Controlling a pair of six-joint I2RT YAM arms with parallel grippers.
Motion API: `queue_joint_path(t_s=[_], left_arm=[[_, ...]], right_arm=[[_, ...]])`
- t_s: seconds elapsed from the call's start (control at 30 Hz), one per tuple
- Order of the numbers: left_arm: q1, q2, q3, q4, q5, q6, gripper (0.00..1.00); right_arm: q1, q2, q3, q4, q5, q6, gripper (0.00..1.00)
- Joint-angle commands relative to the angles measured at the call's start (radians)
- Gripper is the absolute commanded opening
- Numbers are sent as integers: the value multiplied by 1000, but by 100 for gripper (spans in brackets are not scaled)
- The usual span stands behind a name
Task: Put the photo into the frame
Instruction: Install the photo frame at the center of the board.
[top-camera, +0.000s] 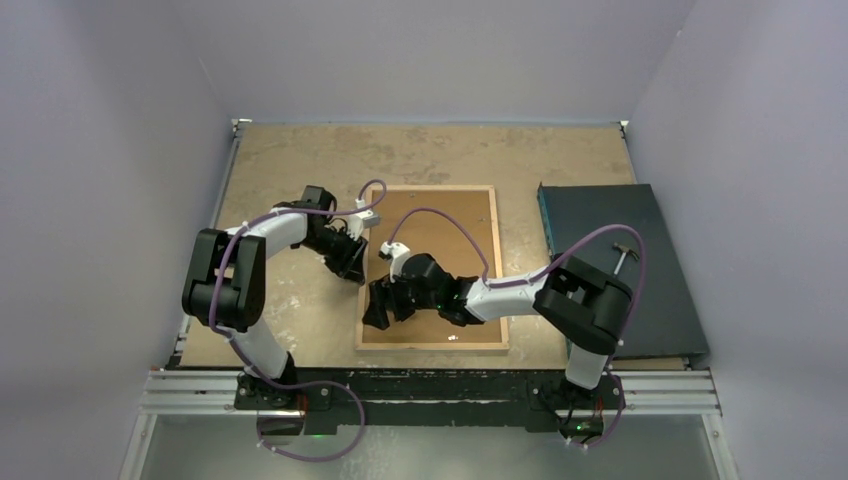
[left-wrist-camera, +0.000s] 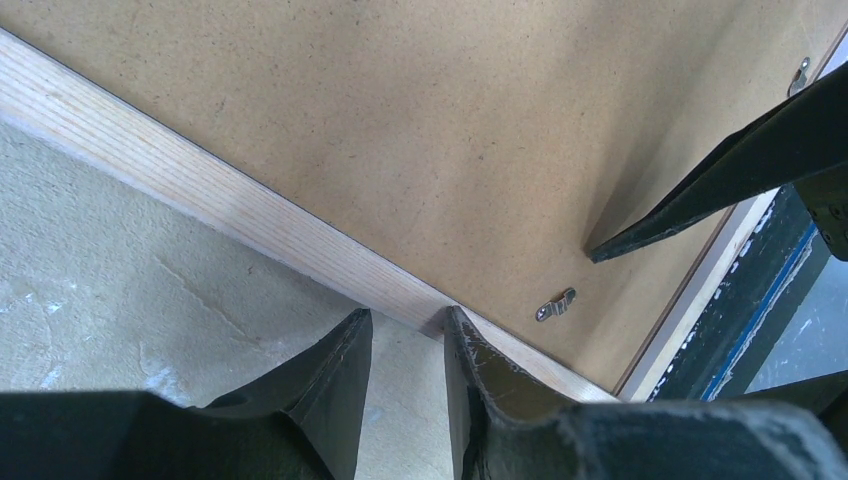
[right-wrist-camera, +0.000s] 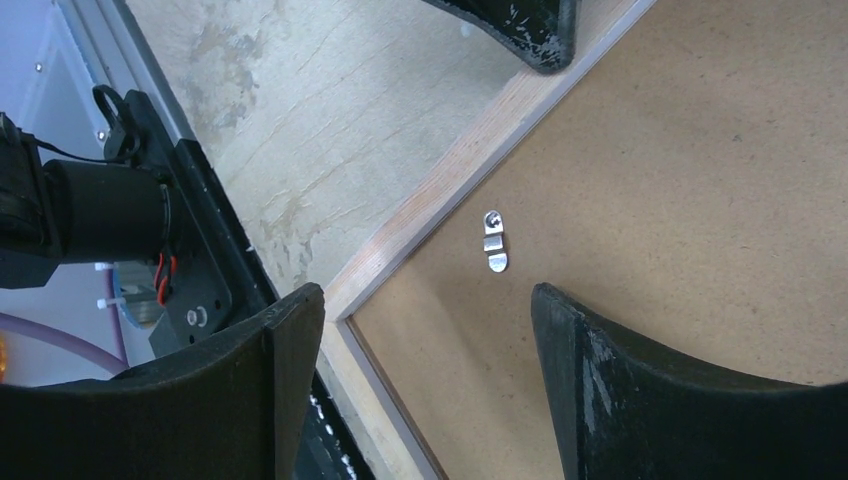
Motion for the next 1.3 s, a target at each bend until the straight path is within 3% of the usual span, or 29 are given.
queue_joint_path(t_s=[0.0,1.07,1.27], left_arm=[[1,15,-14,40,-45,41,30],[2,-17,-31,50,-38,33,27],[1,-22,-26,43,-41,34,26]], right_arm=[[10,16,29,22,-28,-20,78],[35,82,86,30,-98,-40,64],[24,-34,103,-71,-73,-76,66]])
